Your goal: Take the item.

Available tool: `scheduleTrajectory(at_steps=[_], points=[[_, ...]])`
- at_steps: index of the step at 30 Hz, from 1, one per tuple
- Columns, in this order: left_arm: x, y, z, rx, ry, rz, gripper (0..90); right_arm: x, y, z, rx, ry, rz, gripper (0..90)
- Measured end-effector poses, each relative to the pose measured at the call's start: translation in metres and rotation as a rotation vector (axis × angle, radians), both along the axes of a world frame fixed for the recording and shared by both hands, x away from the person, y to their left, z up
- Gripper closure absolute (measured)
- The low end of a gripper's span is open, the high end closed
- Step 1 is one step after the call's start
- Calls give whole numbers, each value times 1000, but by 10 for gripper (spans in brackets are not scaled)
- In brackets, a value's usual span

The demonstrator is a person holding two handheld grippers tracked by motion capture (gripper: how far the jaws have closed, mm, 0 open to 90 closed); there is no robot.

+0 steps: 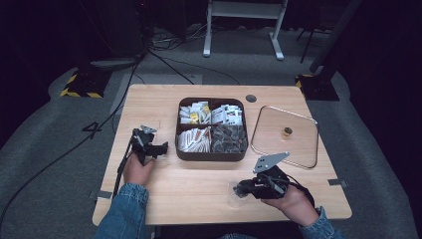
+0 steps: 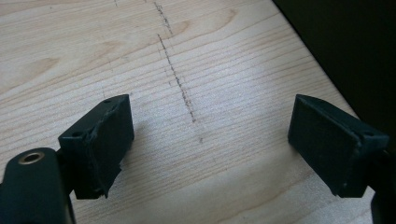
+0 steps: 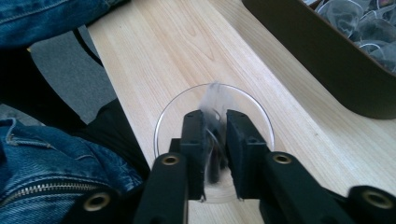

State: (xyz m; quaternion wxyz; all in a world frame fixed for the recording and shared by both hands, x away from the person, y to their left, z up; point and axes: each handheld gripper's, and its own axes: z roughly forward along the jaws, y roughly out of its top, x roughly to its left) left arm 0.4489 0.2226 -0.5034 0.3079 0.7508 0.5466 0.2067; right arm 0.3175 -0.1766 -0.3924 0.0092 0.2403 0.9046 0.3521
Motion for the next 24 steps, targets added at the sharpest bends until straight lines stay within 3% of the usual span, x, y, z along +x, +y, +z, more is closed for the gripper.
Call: scheduleTrajectory(at_steps=[9,24], points=[[0,0,0,-3,1,-1,146,6,-6,2,54,9,-35,640],[1,0,0,-2,1,-2,146,18,-26,3,149,-51,-160,577]])
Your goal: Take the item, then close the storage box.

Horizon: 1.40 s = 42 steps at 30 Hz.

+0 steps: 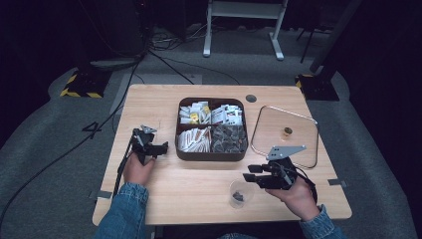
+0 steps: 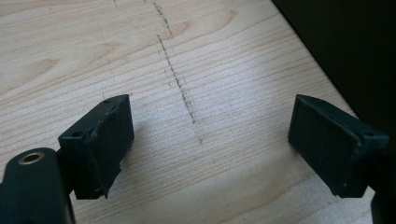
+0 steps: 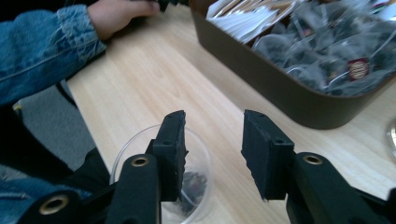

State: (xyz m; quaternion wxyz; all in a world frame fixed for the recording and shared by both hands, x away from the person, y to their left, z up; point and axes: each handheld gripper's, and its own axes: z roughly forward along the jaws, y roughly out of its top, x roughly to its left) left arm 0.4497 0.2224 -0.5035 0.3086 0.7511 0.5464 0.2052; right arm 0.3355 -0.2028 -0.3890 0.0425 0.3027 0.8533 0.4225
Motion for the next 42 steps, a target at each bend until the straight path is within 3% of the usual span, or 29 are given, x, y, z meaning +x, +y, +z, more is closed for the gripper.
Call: scheduleTrajectory(at_steps=[8,22,32,42], points=[[0,0,0,1,0,2,147,6,-10,3,39,-39,-67,534],[-1,0,0,4,-2,-3,147,30,-19,19,33,-113,-152,493],[-2,0,0,1,-1,-4,146,62,-12,39,38,-144,-184,474],[-2,0,0,0,0,-4,145,102,-26,29,-12,-111,-269,453]])
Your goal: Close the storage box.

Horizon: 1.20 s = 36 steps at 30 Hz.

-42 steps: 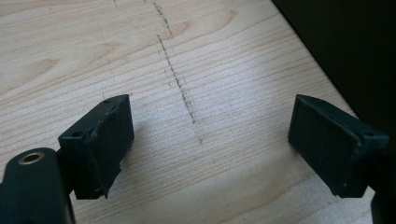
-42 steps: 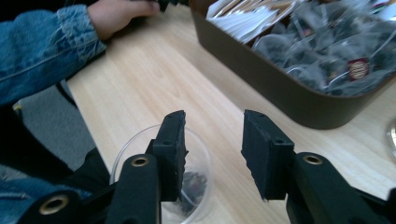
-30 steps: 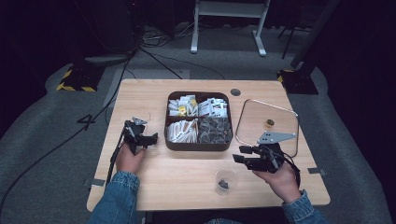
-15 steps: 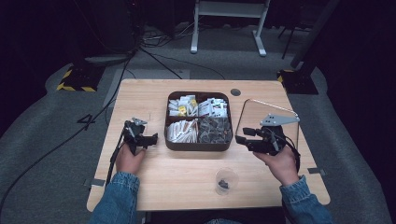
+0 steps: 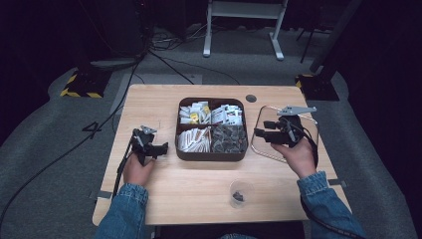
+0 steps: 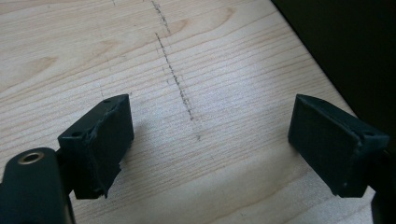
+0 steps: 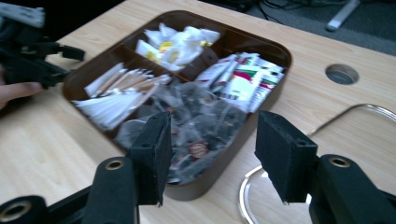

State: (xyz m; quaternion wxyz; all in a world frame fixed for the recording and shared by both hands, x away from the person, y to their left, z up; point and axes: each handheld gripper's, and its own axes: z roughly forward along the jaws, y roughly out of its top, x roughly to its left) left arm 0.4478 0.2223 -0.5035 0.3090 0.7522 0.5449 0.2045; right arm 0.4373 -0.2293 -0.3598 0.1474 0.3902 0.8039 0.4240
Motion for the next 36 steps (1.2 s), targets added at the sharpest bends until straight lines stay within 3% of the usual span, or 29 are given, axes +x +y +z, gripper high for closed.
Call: scheduleTrajectory(at_steps=[7,18,33,36], points=[[0,0,0,0,0,-1,145,28,-16,-12,-10,27,-91,438],[0,0,0,0,0,-1,145,57,-37,-27,-26,42,-211,416],[0,0,0,0,0,-1,145,88,-65,-53,-126,75,-326,414],[0,0,0,0,0,-1,145,92,-70,-60,-128,102,-346,421]])
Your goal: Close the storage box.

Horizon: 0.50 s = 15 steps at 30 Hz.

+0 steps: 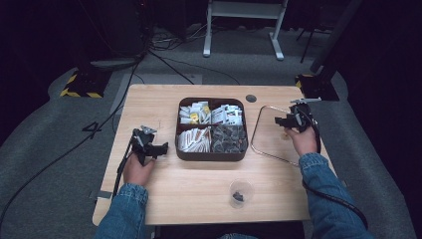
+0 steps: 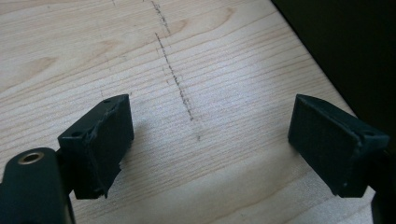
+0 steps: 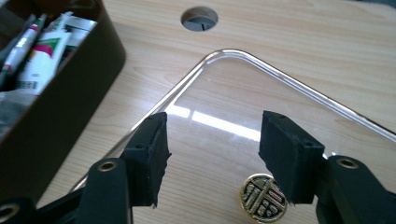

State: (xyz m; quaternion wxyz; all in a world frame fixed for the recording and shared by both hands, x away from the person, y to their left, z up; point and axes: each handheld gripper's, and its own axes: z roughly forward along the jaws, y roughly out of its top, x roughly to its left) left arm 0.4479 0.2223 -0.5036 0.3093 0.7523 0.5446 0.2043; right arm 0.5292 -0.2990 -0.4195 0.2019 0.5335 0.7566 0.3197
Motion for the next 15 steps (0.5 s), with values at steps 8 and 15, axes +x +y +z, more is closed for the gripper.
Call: scheduleTrajectory(at_steps=[8,15], points=[[0,0,0,0,0,1,145,9,-11,-18,-6,62,-49,433],[0,0,0,0,0,0,145,10,-18,-32,-20,103,-74,436]])
